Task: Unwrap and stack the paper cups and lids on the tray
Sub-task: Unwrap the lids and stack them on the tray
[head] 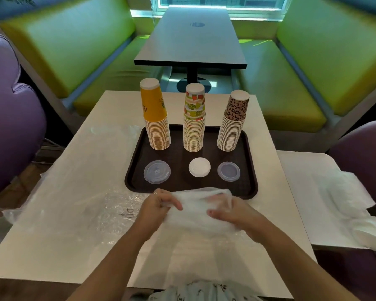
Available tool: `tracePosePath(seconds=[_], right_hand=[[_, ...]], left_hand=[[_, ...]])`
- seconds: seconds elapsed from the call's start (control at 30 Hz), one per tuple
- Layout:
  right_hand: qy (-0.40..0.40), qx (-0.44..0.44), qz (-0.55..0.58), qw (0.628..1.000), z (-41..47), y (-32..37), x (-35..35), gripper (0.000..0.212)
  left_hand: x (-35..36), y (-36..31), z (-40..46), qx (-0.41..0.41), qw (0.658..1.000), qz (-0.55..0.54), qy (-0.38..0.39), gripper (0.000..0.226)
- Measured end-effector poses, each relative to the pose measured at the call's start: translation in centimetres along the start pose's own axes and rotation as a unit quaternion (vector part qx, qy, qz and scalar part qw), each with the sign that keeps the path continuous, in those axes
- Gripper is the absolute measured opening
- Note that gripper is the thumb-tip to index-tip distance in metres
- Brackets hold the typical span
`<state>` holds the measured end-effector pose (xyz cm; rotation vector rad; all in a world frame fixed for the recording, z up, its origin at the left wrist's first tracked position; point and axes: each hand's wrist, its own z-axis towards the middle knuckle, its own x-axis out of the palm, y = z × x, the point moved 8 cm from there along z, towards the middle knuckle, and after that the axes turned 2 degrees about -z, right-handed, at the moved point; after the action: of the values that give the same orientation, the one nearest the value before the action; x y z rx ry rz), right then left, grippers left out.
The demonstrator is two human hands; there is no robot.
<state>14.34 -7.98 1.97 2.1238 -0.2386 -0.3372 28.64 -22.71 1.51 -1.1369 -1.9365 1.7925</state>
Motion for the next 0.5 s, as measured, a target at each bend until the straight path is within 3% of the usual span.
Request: tracePosePath(seconds=[0.07, 0.1, 0.13, 0.23, 0.3, 0.37, 0.43, 0.47, 0.5], right_hand=[[-0.040, -0.019, -0.151, 0.988, 0.5, 0.0, 0.3, 0.027], [-0.057, -0.022, -0.165, 0.984, 0.7, 0.0, 0.5, 0.020], [-0.057, -0.013, -0.130, 0.990, 0.9, -0.3, 0.7, 0.017], [-0.023, 0.062, 0.152, 0.986, 1.2, -1.7, 1.4, 0.015], [-0.056, 0.072, 0.196, 0.976, 1.3, -2.3, 1.0, 0.021], [-0.195, 0.003, 0.058, 0.979, 1.0, -1.6, -0.7, 0.031], [-0.349, -0.176, -0.078, 0.917, -1.5, 2.5, -1.6, 0.041], [-0.350, -0.268, -0.104, 0.892, -2.5, 4.6, -0.7, 0.040], [-0.298, -0.328, -0.124, 0.888, -2.7, 6.1, 1.1, 0.034]], left_hand=[[0.4, -0.4, 0.2, 0.041, 0.991, 0.126, -0.001, 0.055], [0.7, -0.5, 0.2, 0.059, 0.985, 0.164, 0.005, 0.047], [0.9, -0.6, 0.1, 0.070, 0.979, 0.192, 0.015, 0.043], [1.2, 0.0, -0.1, 0.056, 0.976, 0.203, 0.053, 0.053], [1.2, 0.4, -0.3, 0.034, 0.978, 0.192, 0.071, 0.059], [1.1, 0.7, -0.5, 0.030, 0.977, 0.197, 0.080, 0.070], [1.1, 0.8, -0.5, 0.038, 0.974, 0.208, 0.084, 0.081], [1.1, 0.8, -0.5, 0.043, 0.972, 0.214, 0.091, 0.086], [1.2, 0.9, -0.5, 0.046, 0.970, 0.218, 0.101, 0.089]])
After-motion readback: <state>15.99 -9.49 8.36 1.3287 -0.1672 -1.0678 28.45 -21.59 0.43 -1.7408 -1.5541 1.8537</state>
